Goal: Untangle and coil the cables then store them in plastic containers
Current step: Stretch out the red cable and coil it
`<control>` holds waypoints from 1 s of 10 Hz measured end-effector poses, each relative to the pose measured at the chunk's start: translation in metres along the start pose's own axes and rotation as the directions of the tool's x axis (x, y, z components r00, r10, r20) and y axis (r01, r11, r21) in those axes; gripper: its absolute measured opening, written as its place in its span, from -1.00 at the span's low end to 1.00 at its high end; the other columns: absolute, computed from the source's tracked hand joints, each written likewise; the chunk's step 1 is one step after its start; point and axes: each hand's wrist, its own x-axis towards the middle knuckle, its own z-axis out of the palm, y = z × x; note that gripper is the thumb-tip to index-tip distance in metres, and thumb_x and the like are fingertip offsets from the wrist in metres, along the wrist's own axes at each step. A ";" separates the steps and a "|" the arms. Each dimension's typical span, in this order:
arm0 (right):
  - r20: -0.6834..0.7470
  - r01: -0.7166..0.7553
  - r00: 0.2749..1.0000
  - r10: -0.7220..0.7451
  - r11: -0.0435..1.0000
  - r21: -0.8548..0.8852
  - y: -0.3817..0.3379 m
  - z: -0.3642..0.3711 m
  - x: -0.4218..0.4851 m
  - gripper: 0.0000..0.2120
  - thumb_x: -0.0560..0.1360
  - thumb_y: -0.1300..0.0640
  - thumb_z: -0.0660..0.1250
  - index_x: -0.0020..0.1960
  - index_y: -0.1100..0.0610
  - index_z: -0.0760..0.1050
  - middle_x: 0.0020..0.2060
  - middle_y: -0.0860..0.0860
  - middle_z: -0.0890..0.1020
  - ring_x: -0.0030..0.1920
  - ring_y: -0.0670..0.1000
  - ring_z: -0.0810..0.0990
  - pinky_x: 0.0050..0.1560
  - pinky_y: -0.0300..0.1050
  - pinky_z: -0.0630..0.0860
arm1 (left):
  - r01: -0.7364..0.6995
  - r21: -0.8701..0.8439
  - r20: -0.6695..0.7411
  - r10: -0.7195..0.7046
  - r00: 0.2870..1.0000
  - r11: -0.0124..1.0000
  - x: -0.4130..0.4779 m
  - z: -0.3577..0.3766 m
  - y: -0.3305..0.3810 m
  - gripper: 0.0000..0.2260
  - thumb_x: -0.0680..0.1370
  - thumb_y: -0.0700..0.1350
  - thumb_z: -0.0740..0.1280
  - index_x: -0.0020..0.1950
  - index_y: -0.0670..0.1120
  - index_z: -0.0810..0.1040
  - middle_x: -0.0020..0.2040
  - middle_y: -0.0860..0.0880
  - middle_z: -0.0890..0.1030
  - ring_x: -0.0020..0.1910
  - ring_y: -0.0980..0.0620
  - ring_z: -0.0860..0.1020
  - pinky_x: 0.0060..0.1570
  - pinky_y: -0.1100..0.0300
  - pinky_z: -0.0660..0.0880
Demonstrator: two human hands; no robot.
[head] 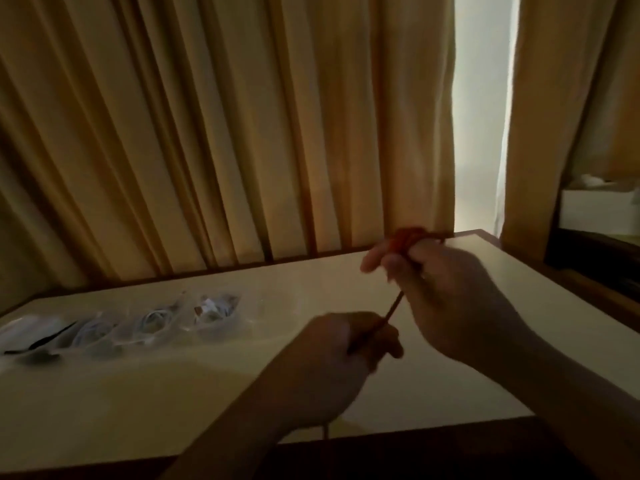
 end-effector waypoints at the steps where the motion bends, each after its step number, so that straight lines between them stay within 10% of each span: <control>1: 0.470 -0.334 0.851 0.235 0.933 0.137 0.004 -0.007 -0.010 -0.67 0.65 -0.12 0.03 -0.04 -0.08 0.53 -0.21 -0.10 0.63 -0.08 -0.19 0.62 0.00 -0.21 0.52 | -0.258 0.177 -0.242 0.297 0.924 0.950 0.006 -0.033 0.010 -0.83 0.56 0.14 0.33 -0.08 0.12 0.67 -0.18 0.14 0.65 -0.16 0.18 0.61 -0.17 0.29 0.55; 2: 0.651 -0.623 0.758 -0.024 0.265 0.736 -0.009 -0.012 -0.023 -0.61 0.71 -0.03 0.06 -0.01 0.21 0.52 -0.23 0.14 0.54 -0.13 0.09 0.58 0.03 -0.01 0.53 | -0.401 -0.129 -0.323 0.344 0.882 0.907 0.020 -0.035 0.014 -0.85 0.54 0.10 0.37 -0.16 0.09 0.65 -0.23 0.09 0.64 -0.23 0.14 0.61 -0.21 0.29 0.52; 3: 0.352 -0.353 0.935 0.035 0.180 0.918 -0.010 -0.013 -0.019 -0.67 0.69 0.02 0.12 0.05 0.19 0.57 -0.09 0.12 0.64 0.03 0.07 0.65 0.11 -0.09 0.58 | -0.158 -0.383 -0.170 0.098 0.980 0.910 0.028 0.003 0.011 -0.71 0.61 0.20 0.32 -0.23 0.15 0.68 -0.30 0.02 0.59 -0.38 0.13 0.52 -0.30 0.16 0.46; 4: -0.074 -0.029 0.997 0.037 0.994 0.109 0.010 -0.023 -0.011 -0.67 0.60 -0.18 0.09 0.05 -0.06 0.57 -0.08 -0.17 0.68 0.05 -0.19 0.64 0.04 -0.35 0.54 | 0.072 -0.169 0.244 -0.029 0.969 0.983 0.018 0.021 0.019 -0.75 0.68 0.07 0.26 -0.08 0.10 0.69 -0.30 0.07 0.55 -0.38 0.17 0.48 -0.34 0.24 0.44; 5: 0.327 -0.259 0.909 0.258 0.965 -0.040 0.023 -0.024 -0.016 -0.58 0.56 -0.25 0.00 -0.02 -0.06 0.54 -0.16 -0.11 0.65 -0.05 -0.13 0.63 0.01 -0.24 0.50 | -0.204 0.088 -0.072 0.211 0.975 0.975 0.023 -0.010 0.021 -0.83 0.59 0.13 0.33 -0.09 0.12 0.67 -0.16 0.16 0.64 -0.20 0.26 0.59 -0.20 0.42 0.48; 6: 0.651 -0.612 0.755 0.083 0.448 0.652 0.016 -0.019 -0.031 -0.52 0.69 -0.13 0.01 -0.02 0.16 0.58 -0.19 0.13 0.60 -0.10 0.08 0.60 0.05 -0.01 0.49 | -0.253 -0.174 -0.308 0.192 0.932 0.952 0.037 -0.024 0.017 -0.86 0.49 0.14 0.38 -0.16 0.13 0.67 -0.18 0.07 0.67 -0.14 0.06 0.64 -0.11 0.14 0.60; 7: 0.330 -0.349 0.937 0.111 0.292 0.891 0.009 -0.018 -0.023 -0.59 0.65 -0.04 0.10 0.00 0.13 0.66 -0.11 0.09 0.68 0.00 0.04 0.68 0.10 -0.08 0.60 | -0.098 -0.338 -0.111 0.064 0.992 0.936 0.045 0.016 0.009 -0.71 0.67 -0.08 0.30 -0.16 0.19 0.69 -0.25 -0.09 0.61 -0.27 -0.03 0.54 -0.27 0.06 0.51; 8: 0.016 -0.186 0.982 0.189 0.941 0.283 0.026 -0.033 -0.016 -0.57 0.63 -0.19 -0.04 0.05 -0.04 0.56 -0.06 -0.12 0.67 0.03 -0.13 0.64 0.05 -0.27 0.58 | -0.049 -0.058 0.250 0.062 0.966 0.997 0.032 0.022 0.020 -0.77 0.70 -0.04 0.24 -0.04 0.09 0.67 -0.25 0.16 0.58 -0.32 0.19 0.50 -0.30 0.32 0.43; 9: 0.474 -0.419 0.819 0.325 0.902 0.106 0.026 -0.036 -0.023 -0.50 0.56 -0.26 -0.07 -0.02 0.00 0.54 -0.16 -0.08 0.65 -0.07 -0.11 0.63 -0.03 -0.33 0.51 | -0.222 0.105 -0.095 0.232 0.968 0.969 0.036 -0.016 0.023 -0.86 0.58 0.11 0.33 -0.06 0.11 0.65 -0.13 0.25 0.64 -0.15 0.26 0.59 -0.18 0.43 0.49; 10: 0.596 -0.558 0.801 0.056 0.430 0.709 0.013 -0.028 -0.034 -0.59 0.68 -0.08 0.07 0.04 0.18 0.57 -0.13 0.11 0.63 -0.01 0.10 0.60 0.13 -0.05 0.49 | -0.247 -0.252 -0.218 0.194 0.956 0.936 0.042 -0.013 0.023 -0.85 0.57 0.04 0.37 -0.18 0.09 0.65 -0.22 0.06 0.65 -0.22 0.09 0.61 -0.22 0.27 0.55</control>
